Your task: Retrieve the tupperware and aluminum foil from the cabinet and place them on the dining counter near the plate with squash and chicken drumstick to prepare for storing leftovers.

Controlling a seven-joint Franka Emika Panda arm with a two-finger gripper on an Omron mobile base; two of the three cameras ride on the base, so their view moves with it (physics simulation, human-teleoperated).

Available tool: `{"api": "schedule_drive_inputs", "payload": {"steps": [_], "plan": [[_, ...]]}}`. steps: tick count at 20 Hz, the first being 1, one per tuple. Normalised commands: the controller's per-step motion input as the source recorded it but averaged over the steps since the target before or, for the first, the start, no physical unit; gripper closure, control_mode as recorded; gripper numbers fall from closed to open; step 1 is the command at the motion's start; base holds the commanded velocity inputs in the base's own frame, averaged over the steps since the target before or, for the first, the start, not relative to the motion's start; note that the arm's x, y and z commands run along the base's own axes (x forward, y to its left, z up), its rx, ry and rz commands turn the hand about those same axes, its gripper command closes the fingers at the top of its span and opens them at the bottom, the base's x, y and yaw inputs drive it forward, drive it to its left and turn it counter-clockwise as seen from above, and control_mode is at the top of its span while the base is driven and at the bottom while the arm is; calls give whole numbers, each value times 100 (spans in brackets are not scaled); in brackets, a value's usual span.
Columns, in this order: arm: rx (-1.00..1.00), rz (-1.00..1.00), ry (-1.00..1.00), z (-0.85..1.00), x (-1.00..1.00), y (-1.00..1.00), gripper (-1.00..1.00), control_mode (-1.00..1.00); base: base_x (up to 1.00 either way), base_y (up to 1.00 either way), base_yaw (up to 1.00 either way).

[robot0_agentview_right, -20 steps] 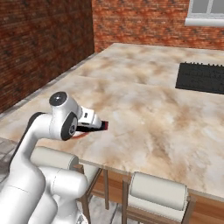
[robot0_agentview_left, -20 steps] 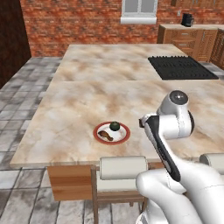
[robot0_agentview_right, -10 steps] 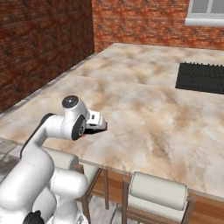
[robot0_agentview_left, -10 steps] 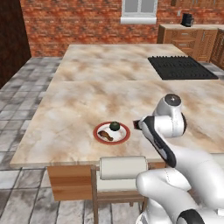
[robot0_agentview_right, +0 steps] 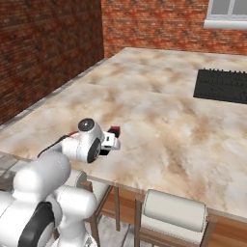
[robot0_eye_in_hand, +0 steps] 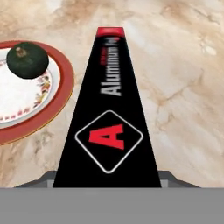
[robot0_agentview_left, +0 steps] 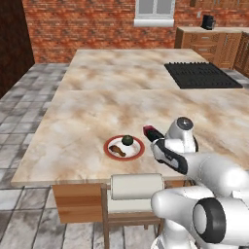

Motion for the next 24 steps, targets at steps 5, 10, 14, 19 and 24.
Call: {"api": "schedule_drive_inputs", "payload": {"steps": [5,10,14,19,24], "plan": [[1,0,2,-64,70,0,100,-100,0,0,0],[5,0,7,-17,86,-2,-100,-100,0,0,0],[2,0,12,22,47,-3,-100,-100,0,0,0],[0,-3,7,80,8,-14,-100,-100,0,0,0],[0,-2,0,100,0,-2,-100,-100,0,0,0]]}}
